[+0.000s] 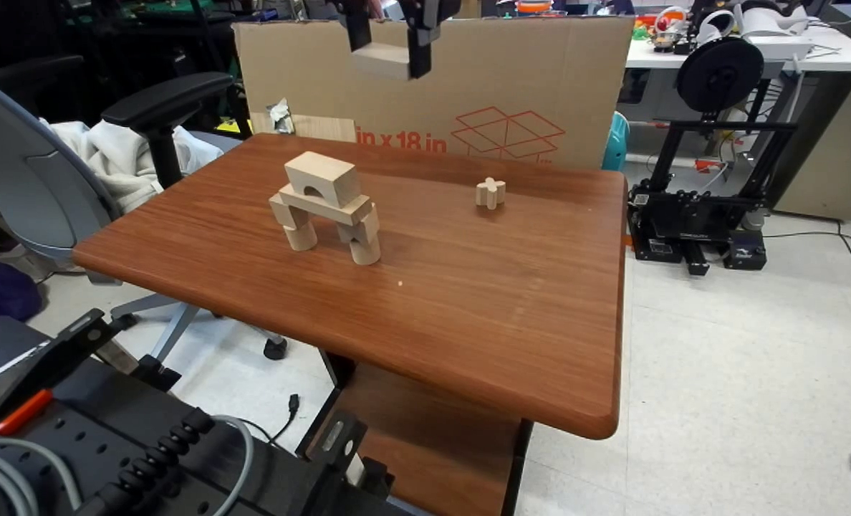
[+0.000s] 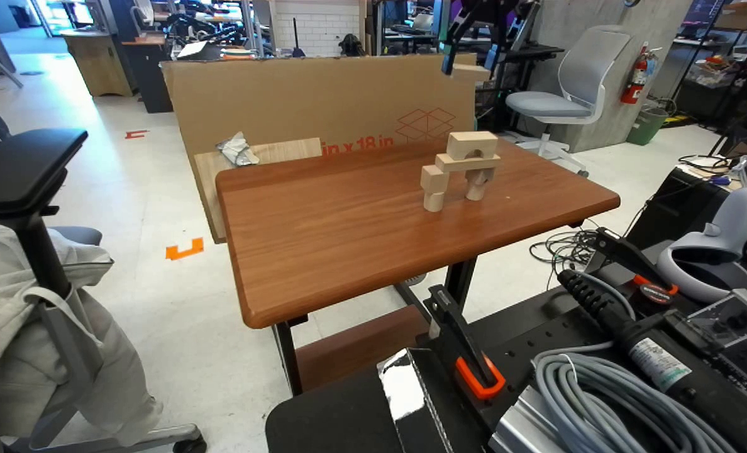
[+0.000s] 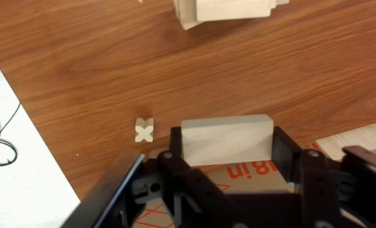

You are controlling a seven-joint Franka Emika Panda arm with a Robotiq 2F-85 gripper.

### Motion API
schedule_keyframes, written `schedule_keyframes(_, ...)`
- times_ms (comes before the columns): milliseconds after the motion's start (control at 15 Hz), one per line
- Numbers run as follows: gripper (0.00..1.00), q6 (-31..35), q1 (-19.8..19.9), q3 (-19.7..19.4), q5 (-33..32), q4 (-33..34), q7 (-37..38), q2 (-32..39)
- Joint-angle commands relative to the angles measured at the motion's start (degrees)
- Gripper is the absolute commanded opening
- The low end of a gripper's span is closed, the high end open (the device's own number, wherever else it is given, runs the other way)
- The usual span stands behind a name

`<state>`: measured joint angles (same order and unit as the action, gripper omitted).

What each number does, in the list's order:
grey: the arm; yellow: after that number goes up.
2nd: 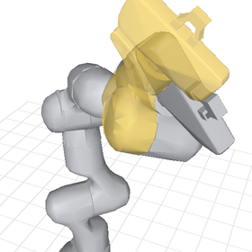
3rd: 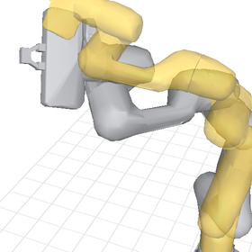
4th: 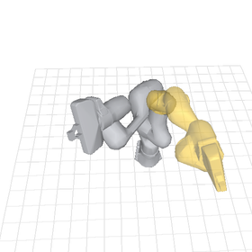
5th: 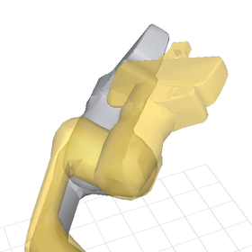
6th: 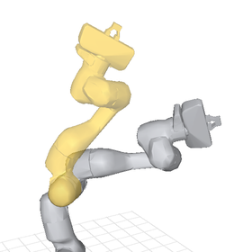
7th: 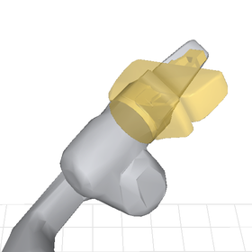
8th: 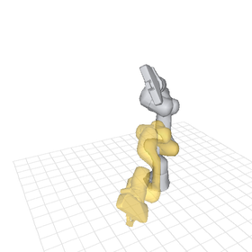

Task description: Pick up the rectangular block at the back and put it on top of the stacked blocks at the front.

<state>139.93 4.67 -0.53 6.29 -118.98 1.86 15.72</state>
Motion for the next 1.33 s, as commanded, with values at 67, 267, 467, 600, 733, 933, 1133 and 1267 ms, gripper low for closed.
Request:
schedule_keyframes(67,0.43,3.81,-3.43,-0.05,0.7,-8.96,7.99,-5.41)
schedule_keyframes(267,0.43,5.82,-4.96,-0.07,0.18,-12.0,11.53,-5.81)
schedule_keyframes(467,0.43,7.05,-6.08,-0.34,-0.98,-14.31,14.13,-5.86)
schedule_keyframes(600,0.43,7.75,-6.4,-0.61,-1.76,-15.85,15.19,-6.3)
schedule_keyframes(733,0.43,8.52,-6.42,-0.88,-2.59,-17.46,15.74,-7.02)
schedule_keyframes(933,0.43,9.14,-6.35,-1.6,-4.77,-18.93,17.0,-8.03)
schedule_keyframes(1133,0.43,9.01,-6.2,-2.22,-6.91,-19.93,18.29,-9.08)
schedule_keyframes(1267,0.43,8.88,-6.04,-2.43,-7.95,-19.96,18.74,-9.25)
